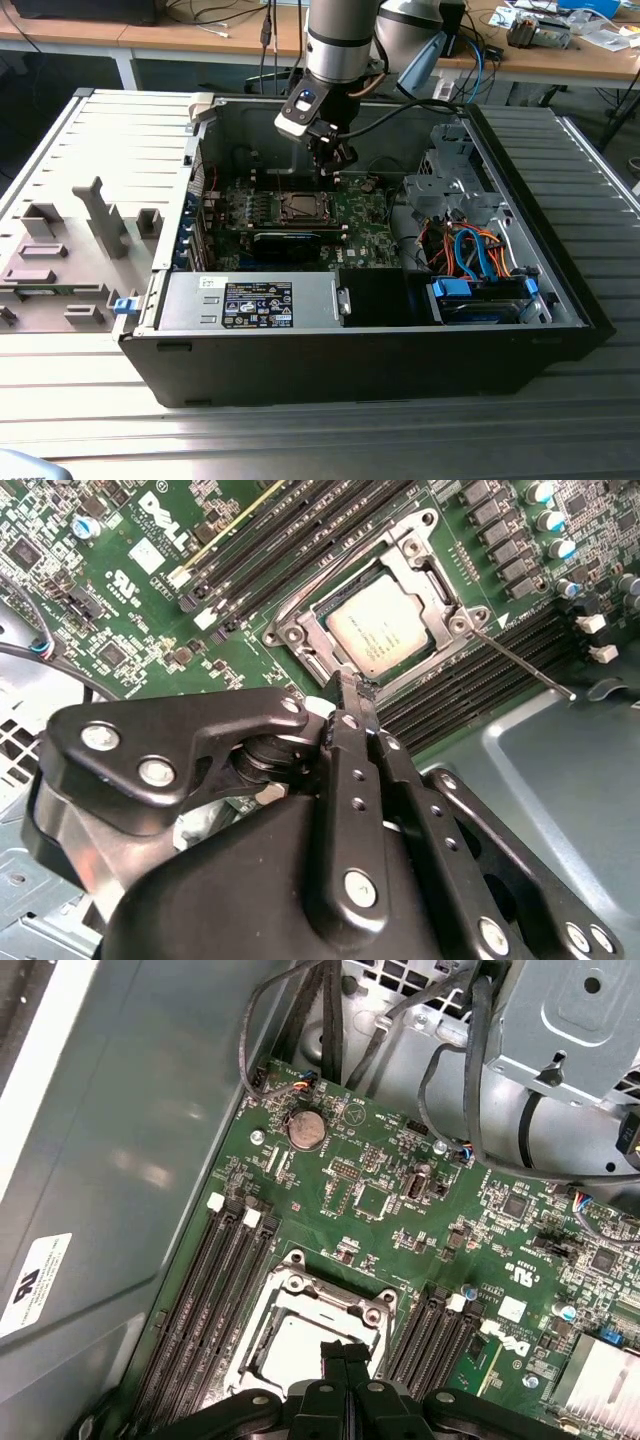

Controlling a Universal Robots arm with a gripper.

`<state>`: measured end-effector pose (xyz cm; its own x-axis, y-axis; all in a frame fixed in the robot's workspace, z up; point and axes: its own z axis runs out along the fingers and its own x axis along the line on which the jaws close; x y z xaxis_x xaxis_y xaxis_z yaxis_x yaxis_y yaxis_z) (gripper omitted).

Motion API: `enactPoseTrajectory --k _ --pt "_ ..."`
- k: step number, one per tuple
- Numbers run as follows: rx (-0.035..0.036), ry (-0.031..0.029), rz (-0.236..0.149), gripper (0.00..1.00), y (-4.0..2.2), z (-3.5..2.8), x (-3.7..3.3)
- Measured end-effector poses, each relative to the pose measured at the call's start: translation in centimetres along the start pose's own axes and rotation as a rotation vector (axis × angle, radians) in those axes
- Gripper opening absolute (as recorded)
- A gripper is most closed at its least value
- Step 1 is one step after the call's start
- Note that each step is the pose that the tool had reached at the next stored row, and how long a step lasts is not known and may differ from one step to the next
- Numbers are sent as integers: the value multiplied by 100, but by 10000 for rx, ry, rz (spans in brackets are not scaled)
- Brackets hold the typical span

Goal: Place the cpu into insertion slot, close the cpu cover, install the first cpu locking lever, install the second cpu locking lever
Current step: 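Install the first cpu locking lever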

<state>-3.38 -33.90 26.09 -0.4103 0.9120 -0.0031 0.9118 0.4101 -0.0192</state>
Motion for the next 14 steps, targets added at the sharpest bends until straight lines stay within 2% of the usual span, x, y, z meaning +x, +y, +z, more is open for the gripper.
enactPoseTrajectory --k 14 --pt "-2 -10 -487 11 0 0 0"
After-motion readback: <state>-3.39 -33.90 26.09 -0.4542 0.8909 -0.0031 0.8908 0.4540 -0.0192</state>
